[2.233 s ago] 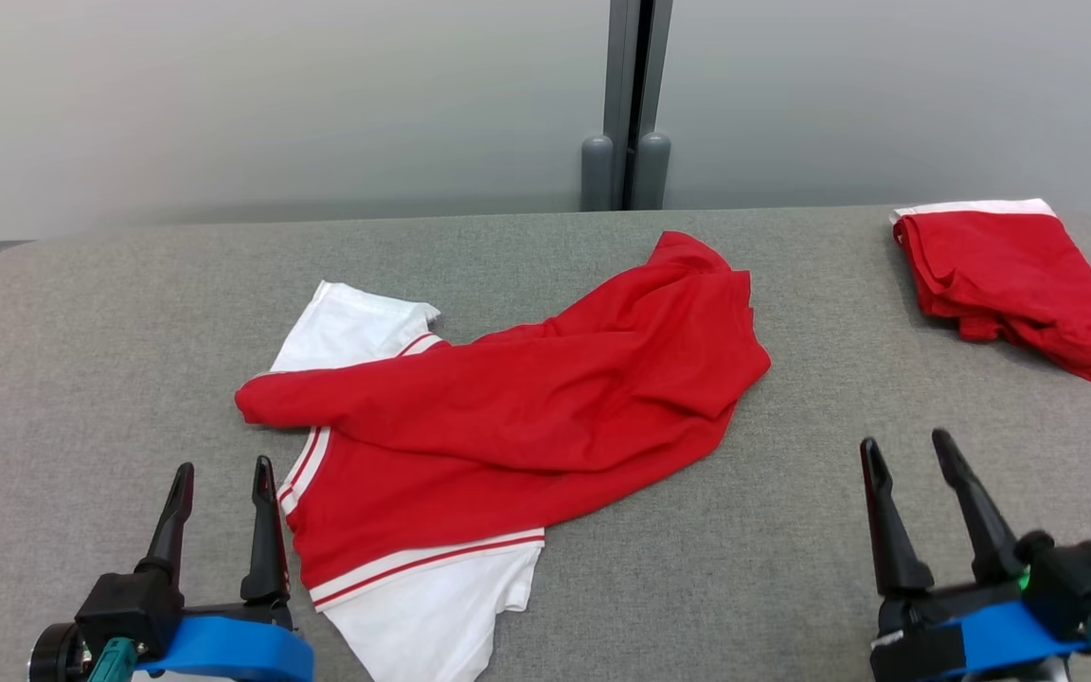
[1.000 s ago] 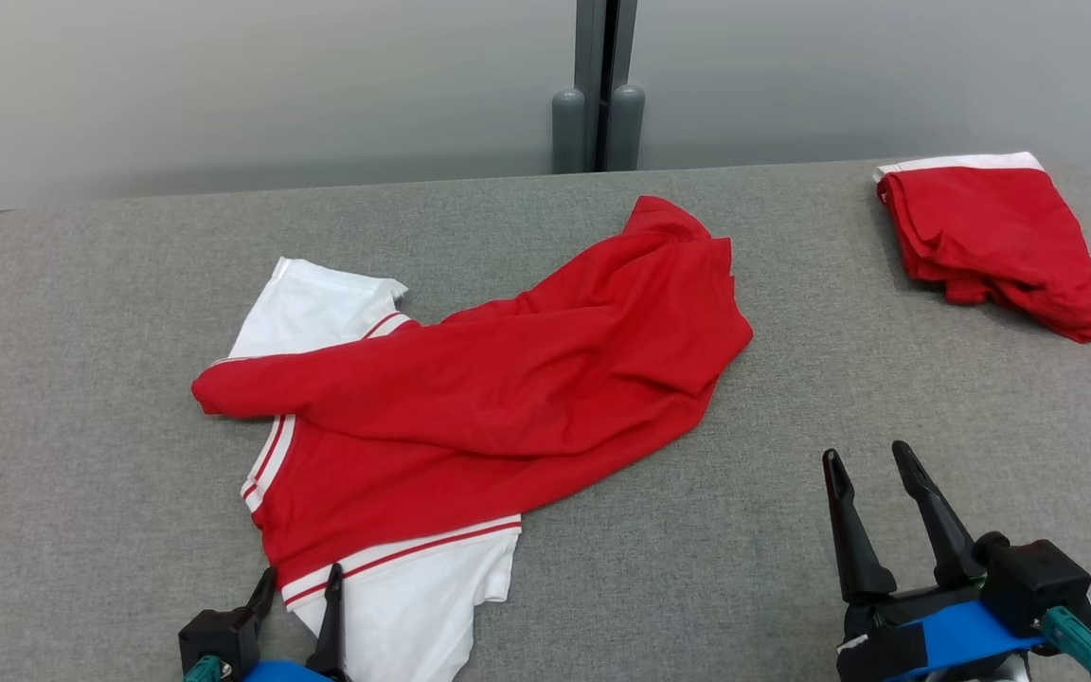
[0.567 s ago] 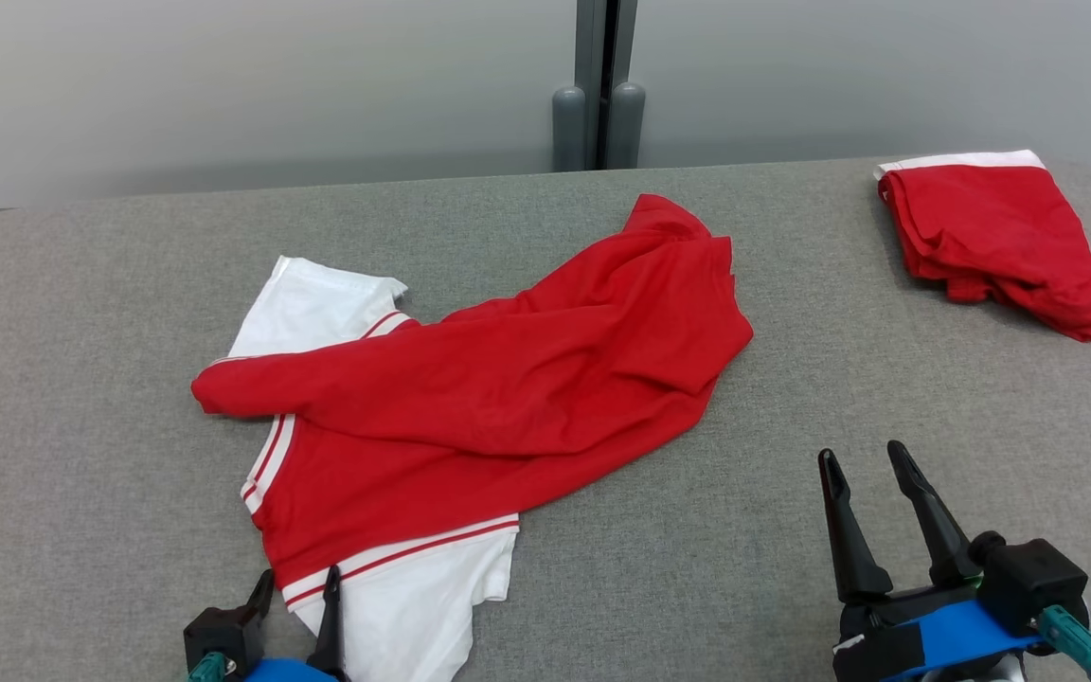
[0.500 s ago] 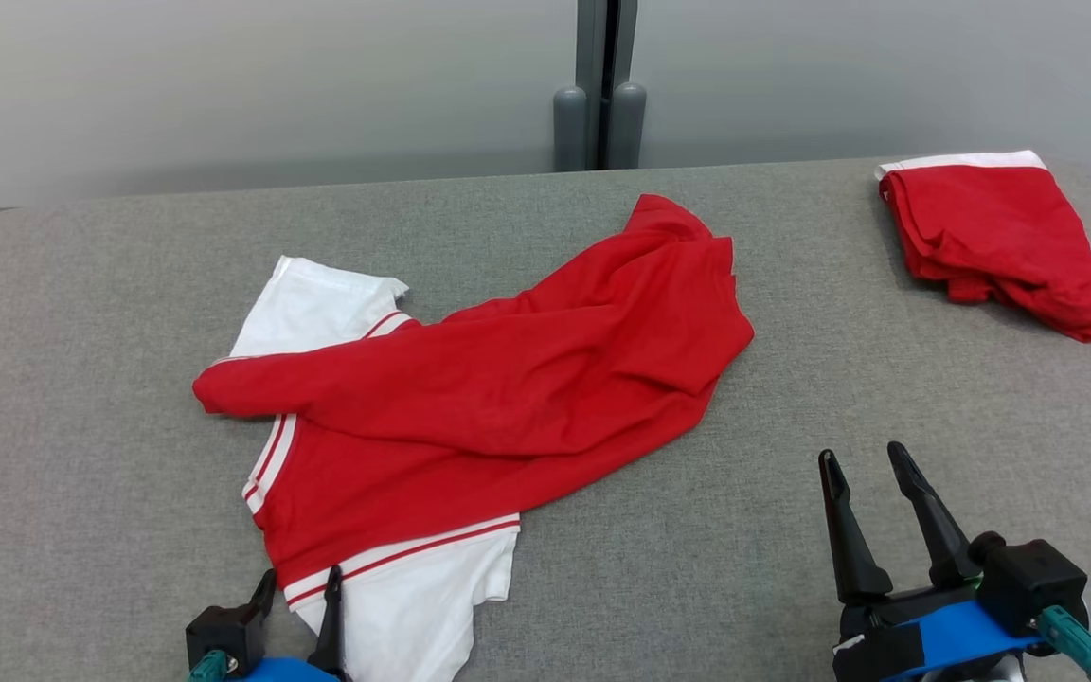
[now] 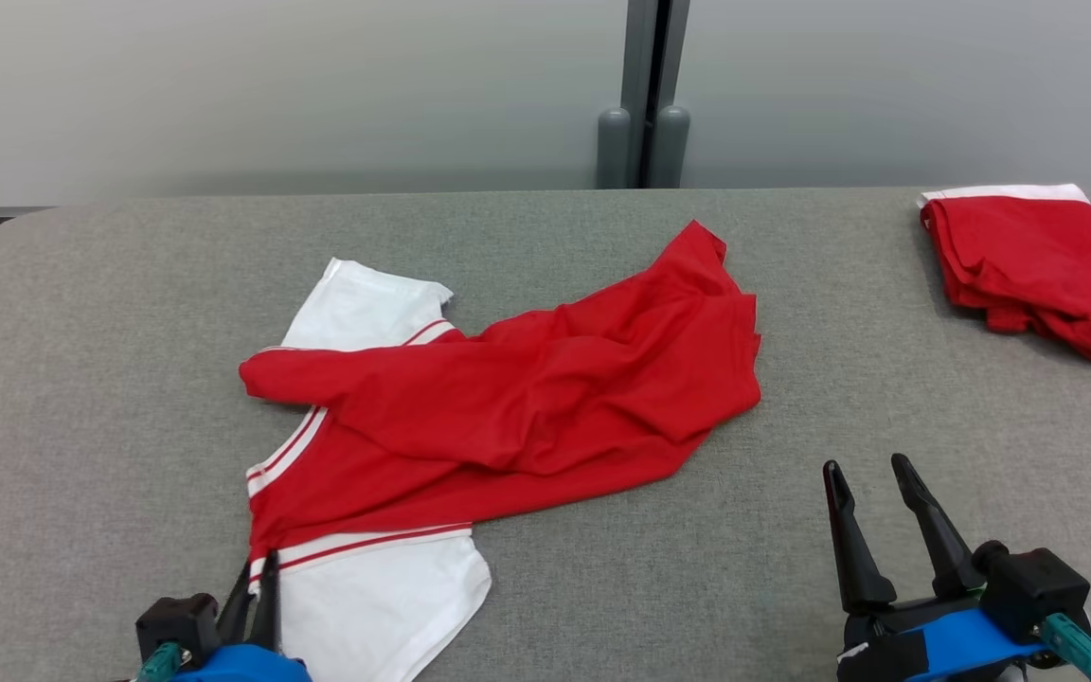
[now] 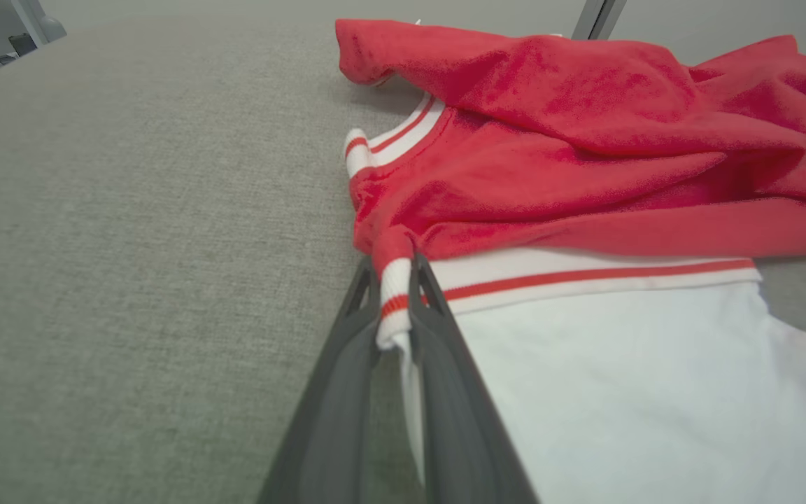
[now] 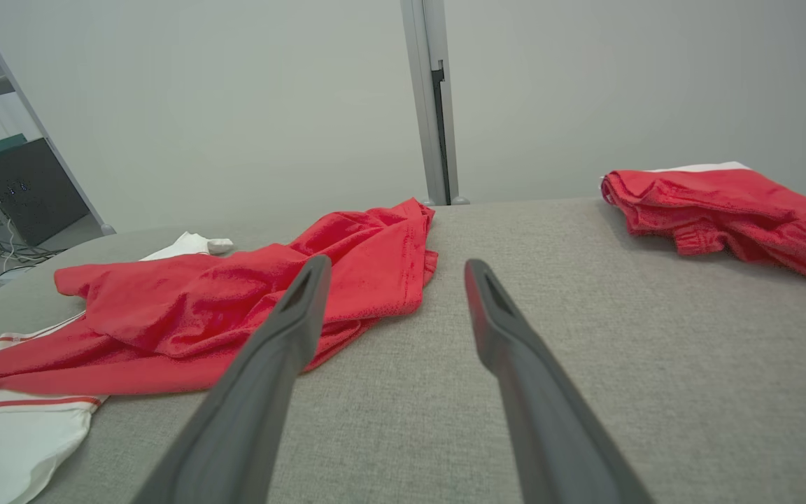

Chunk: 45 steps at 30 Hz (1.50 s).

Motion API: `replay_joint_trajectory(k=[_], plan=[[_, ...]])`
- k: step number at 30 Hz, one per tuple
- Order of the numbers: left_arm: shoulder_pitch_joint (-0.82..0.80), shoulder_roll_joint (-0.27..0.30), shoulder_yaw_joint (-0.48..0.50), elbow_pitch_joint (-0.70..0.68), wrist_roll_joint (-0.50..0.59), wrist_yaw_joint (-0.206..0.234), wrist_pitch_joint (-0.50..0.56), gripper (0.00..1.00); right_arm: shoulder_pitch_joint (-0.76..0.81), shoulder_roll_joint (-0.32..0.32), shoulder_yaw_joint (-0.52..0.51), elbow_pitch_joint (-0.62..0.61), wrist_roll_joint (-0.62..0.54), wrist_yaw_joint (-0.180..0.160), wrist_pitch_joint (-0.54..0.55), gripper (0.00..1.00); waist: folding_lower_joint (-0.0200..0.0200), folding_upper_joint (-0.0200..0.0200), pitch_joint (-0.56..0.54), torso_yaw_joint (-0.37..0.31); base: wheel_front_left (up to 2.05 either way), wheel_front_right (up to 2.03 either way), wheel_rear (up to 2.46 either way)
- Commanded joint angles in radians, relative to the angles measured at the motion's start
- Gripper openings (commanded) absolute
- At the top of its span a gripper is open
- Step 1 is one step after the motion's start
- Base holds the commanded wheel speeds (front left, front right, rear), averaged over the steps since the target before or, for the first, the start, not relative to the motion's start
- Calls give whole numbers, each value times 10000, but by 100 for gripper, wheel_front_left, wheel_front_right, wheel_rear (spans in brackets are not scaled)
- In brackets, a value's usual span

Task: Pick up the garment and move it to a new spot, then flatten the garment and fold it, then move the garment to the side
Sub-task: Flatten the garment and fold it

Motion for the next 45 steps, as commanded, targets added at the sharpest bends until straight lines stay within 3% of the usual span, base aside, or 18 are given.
replay_joint_trajectory(k=[1,11,12,13,14,30,45], plan=[[148,146,173,-284,-39,92,13,0,101,-13,-31,31,63,2,-51,100,-1,0,-54,118,0,0,0],[981,729,1000,-1475,-133,366,11,0,86,-14,79,251,101,3,-51,100,-1,0,-189,459,0,0,0],[1010,711,973,-1517,-141,361,11,16,79,-14,95,281,108,2,-51,100,-1,0,-193,454,0,0,0],[992,718,940,-1602,-113,350,11,78,76,-14,114,312,119,2,-51,100,-1,0,-193,443,0,0,0],[972,691,909,-1701,-88,338,10,100,78,-14,126,345,129,2,-51,100,-1,0,-194,429,0,0,0],[1324,-81,654,-5706,615,101,13,100,44,-14,14,453,173,3,-51,100,-1,0,-308,110,0,0,0],[962,-318,611,-5727,664,79,11,100,-57,-14,32,773,237,3,-51,100,-1,0,-236,59,0,0,0]])
